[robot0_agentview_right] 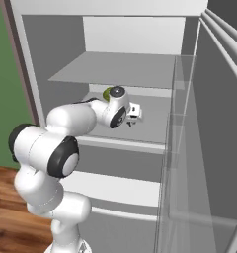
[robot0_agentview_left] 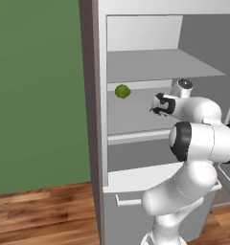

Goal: Take the fish out of the fridge, briefly rinse it in the sink, and place it on the tray next to the sink.

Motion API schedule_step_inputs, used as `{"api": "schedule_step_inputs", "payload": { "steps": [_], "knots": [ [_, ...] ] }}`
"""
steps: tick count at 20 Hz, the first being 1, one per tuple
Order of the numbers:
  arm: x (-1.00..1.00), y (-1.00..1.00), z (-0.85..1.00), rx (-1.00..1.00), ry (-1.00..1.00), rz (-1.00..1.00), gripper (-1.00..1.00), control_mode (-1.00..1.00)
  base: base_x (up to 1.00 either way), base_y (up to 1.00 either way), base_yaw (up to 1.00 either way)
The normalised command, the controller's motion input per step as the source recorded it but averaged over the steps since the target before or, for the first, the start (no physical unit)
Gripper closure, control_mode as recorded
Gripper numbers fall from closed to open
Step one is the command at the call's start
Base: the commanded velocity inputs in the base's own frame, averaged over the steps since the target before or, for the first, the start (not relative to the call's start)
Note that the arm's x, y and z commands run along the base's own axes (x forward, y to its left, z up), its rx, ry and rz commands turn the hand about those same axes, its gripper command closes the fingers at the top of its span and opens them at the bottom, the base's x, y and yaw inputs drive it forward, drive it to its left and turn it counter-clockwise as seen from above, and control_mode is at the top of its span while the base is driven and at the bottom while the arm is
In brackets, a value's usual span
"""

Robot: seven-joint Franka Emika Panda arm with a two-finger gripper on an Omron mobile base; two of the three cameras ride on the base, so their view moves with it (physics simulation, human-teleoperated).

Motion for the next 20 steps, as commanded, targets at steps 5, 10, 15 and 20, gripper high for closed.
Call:
{"api": "schedule_step_inputs", "payload": {
  "steps": [5, 10, 15, 20],
  "knots": [
    [0.26, 0.0, -0.13, 0.0, 0.0, 0.0, -1.0, -1.0, 0.0, 0.0, 0.0],
    [0.11, 0.0, -0.25, 0.0, 0.0, 0.0, -1.0, -1.0, 0.0, 0.0, 0.0],
    [0.12, 0.0, -0.18, 0.0, 0.0, 0.0, -1.0, -1.0, 0.0, 0.0, 0.0],
    [0.25, 0.0, -0.11, 0.01, 0.0, 0.0, -1.0, -1.0, 0.0, 0.0, 0.0]
  ]
}}
